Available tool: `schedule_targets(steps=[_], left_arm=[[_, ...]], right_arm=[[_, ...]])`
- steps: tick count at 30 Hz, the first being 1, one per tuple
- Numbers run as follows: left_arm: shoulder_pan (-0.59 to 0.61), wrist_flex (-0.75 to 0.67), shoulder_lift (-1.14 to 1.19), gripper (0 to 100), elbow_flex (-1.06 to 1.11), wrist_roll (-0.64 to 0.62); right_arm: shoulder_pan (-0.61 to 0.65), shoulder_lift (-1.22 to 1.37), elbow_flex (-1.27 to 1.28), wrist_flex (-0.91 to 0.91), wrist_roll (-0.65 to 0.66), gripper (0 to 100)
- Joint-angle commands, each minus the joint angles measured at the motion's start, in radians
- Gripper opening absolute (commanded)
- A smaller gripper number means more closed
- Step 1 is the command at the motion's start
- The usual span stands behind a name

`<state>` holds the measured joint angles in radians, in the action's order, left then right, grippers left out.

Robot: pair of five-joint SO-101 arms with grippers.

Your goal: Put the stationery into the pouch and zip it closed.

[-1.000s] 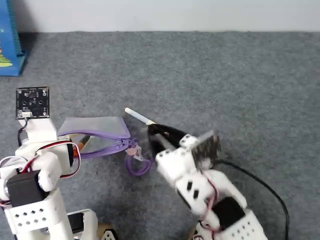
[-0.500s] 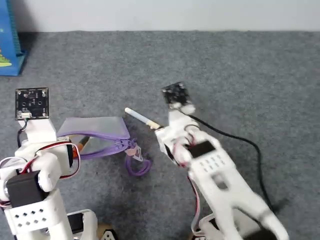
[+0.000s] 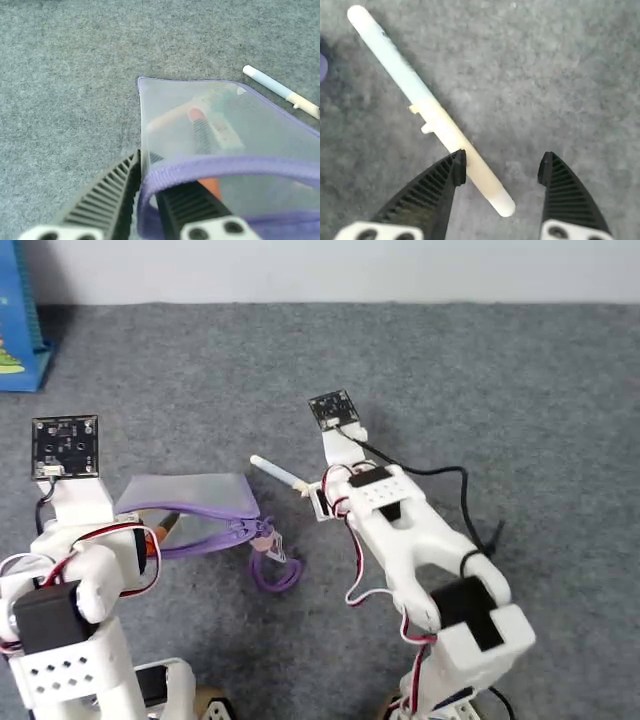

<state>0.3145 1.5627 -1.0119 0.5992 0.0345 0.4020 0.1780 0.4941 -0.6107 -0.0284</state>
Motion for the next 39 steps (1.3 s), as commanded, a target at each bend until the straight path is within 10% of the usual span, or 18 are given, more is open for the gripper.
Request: schedule_targets(steps=[1, 6, 25, 39], left_arm=[[0.003, -0.015, -0.006, 1, -0.007, 0.008], [0.003, -0.015, -0.006, 1, -0.007, 0.008], [0.003, -0.015, -0.006, 1, -0.007, 0.008], [0.003, -0.015, -0.006, 1, -0.007, 0.008]], right_arm=[[-0.019, 0.047, -0.044, -0.008, 0.063, 22.6], [-0.036, 0.025, -0.051, -0.088, 0.078, 0.7], [-0.255, -0.099, -0.044, -0.429, 0.238, 0.8], [-0.016, -0.180, -0.049, -0.415, 0.238, 23.7]])
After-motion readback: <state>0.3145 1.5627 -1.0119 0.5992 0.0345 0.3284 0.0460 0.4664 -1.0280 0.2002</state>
